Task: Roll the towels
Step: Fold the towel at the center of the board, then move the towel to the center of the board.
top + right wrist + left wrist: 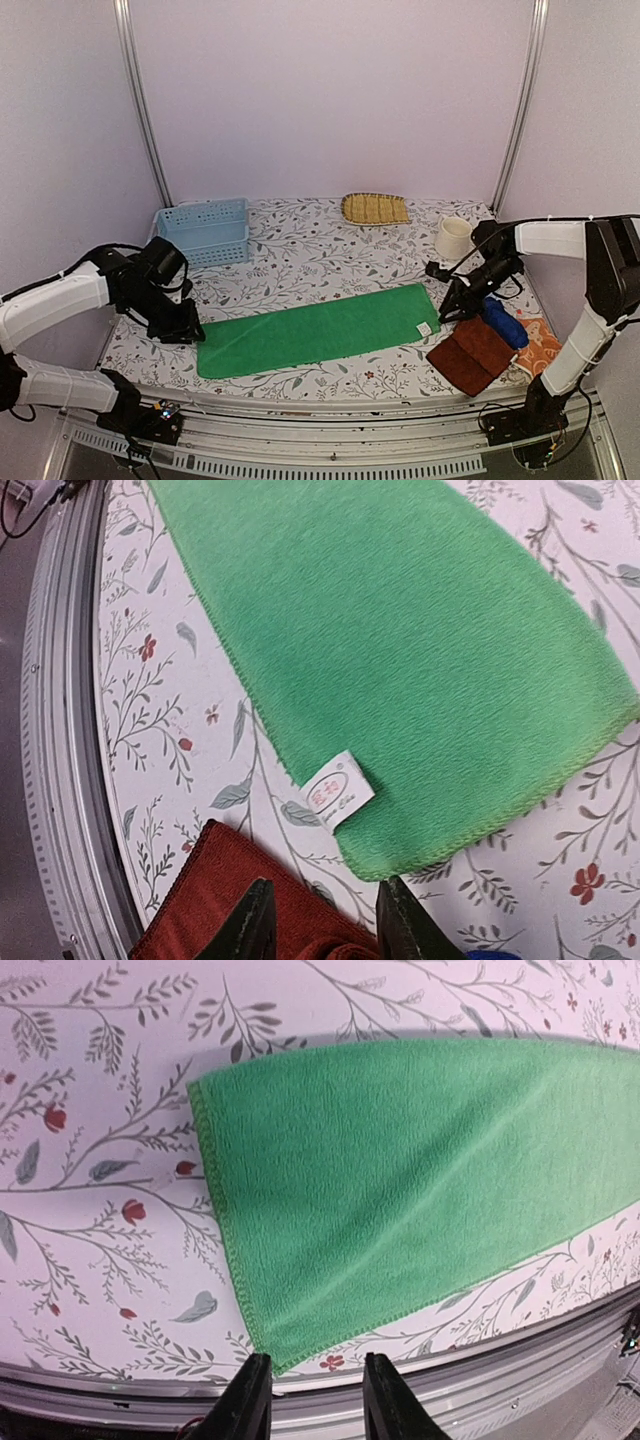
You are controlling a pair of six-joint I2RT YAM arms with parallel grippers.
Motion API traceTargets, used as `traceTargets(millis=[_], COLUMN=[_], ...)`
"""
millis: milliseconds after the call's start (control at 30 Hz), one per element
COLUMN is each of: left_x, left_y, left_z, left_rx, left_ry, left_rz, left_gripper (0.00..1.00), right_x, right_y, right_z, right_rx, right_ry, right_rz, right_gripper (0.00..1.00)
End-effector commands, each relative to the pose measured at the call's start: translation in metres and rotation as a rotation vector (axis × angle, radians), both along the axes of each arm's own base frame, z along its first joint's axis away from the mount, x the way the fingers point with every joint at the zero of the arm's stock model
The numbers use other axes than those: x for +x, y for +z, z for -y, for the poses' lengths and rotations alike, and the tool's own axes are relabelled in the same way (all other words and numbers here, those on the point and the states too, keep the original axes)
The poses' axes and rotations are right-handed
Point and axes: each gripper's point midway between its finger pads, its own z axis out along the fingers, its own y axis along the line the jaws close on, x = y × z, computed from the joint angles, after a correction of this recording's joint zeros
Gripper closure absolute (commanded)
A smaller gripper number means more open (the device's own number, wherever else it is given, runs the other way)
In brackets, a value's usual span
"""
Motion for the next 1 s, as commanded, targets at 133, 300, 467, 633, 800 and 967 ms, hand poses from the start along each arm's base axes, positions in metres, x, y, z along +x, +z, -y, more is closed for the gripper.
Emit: traceTargets(millis=[133,300,467,633,800,967], left_x=[0.067,0.089,0.095,0.096,0.095,0.095], left_y=[-0.017,-0.028,-0.040,-0.053,-0.062,-0.070], left_z=[-0.014,-0.023,-0.028,-0.025,-0.028,-0.029], left_rx=[0.179,0.162,0.150,0.140,0.160,0.175], left_ry=[0.036,0.075,0.084,0.064,0.060,0.059], left_rz=[0.096,0.120,0.121,0.107,0.095,0.082], left_gripper=[0.58,0.57,0.57,0.65,0.73,0.83], right_x=[0.103,0.132,0.139,0.145,0.149,0.146], right_y=[0.016,0.009,-0.002,-0.014,-0.025,-0.036], right_z=[-0.005,-0.005,-0.009,-0.012,-0.014,-0.021], right_rx=[-0.043,-0.064,-0.060,-0.081,-0.143,-0.161], right_ry=[-0.265,-0.370,-0.387,-0.396,-0.388,-0.369], right_rz=[0.087,0.060,0.023,0.014,0.051,0.037], right_gripper=[0.62,0.59,0.56,0.56,0.58,0.67])
